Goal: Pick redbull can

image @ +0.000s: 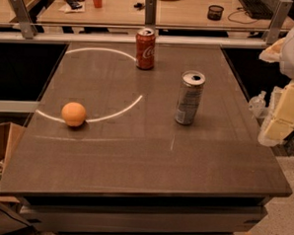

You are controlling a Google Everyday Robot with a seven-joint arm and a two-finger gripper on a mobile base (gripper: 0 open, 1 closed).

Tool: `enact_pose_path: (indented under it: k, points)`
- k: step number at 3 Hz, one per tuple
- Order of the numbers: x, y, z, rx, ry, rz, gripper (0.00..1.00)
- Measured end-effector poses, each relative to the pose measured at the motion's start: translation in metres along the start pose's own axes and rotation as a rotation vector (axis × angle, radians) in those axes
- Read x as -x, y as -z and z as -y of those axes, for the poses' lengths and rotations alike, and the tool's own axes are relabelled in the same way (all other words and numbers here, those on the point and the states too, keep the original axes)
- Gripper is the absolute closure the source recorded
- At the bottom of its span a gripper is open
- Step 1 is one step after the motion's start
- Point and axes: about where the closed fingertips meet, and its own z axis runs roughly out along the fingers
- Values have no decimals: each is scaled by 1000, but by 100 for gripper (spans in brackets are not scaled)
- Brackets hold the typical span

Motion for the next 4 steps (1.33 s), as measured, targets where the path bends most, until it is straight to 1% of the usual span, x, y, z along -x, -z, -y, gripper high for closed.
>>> enact_pose_path:
  k: [1,2,3,4]
  points:
    - [0,0,0,0,0,0,0]
    - [-5,-1,-1,5,-71,70,0]
    - [-47,-17,5,-16,-293,234,0]
    - [-81,-33,11,-65,-457,426,0]
